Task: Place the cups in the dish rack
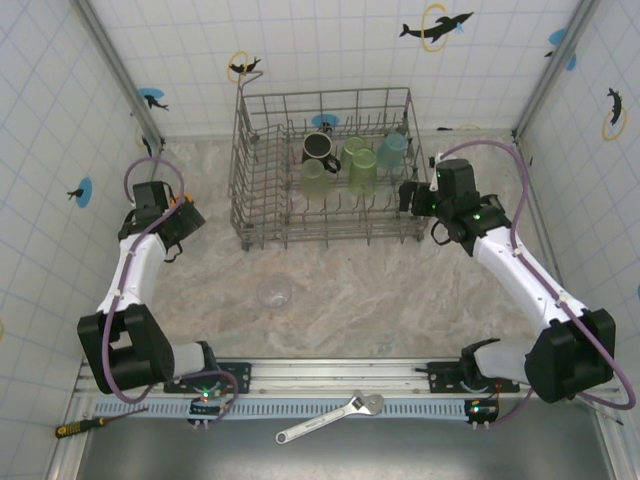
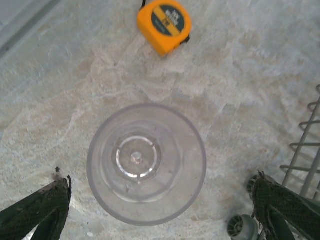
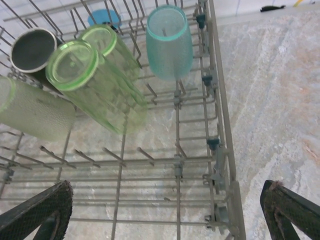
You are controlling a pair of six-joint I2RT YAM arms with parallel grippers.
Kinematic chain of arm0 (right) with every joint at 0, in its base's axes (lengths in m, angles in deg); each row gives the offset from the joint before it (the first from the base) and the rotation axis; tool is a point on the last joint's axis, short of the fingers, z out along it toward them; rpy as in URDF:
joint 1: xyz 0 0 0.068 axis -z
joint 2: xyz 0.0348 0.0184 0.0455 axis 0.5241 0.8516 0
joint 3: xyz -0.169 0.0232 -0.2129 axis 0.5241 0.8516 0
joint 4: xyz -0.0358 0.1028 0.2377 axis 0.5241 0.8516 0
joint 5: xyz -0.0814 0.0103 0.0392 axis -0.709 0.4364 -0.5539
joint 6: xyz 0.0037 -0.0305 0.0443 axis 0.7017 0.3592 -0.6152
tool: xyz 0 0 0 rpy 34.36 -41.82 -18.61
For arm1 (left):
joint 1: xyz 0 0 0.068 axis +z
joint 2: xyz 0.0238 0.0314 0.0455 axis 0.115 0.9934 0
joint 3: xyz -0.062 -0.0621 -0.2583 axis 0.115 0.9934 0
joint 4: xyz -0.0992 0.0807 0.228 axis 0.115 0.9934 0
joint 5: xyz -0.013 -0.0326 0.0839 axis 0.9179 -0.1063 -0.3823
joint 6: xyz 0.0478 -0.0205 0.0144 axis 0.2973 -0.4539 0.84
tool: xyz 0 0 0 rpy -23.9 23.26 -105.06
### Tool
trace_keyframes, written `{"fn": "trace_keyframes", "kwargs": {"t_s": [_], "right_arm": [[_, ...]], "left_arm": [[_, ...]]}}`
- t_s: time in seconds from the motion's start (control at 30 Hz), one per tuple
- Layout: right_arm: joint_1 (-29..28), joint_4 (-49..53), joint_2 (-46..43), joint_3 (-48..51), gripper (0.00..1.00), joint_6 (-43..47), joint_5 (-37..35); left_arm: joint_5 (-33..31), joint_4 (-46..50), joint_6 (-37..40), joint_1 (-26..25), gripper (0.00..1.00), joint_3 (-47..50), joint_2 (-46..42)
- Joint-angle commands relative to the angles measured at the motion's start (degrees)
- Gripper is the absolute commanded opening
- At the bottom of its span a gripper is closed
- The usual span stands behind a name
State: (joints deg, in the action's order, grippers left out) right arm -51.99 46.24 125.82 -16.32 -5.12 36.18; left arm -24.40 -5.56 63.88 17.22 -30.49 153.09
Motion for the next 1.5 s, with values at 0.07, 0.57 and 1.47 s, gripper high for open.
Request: {"fn": "trace_keyframes", "kwargs": {"t_s": [0.07, 0.57, 1.47], "right_arm": [[0.85, 0.57, -1.97, 2.14, 1.0, 1.06, 1.13], [2.21, -0.6, -4.03, 5.08, 1.0, 0.23, 2.66], [4.94, -0.03, -6.85, 5.7, 1.0, -0.11, 5.44]], "left_arm": [[2.53, 2.91, -0.66, 0.33, 0.9, -3.2, 3.13], [2.21, 1.59, -1.38, -3.23, 0.69, -5.95, 8.3], [-6.88, 4.4, -1.11, -5.73, 0.0, -6.57, 15.06]]}}
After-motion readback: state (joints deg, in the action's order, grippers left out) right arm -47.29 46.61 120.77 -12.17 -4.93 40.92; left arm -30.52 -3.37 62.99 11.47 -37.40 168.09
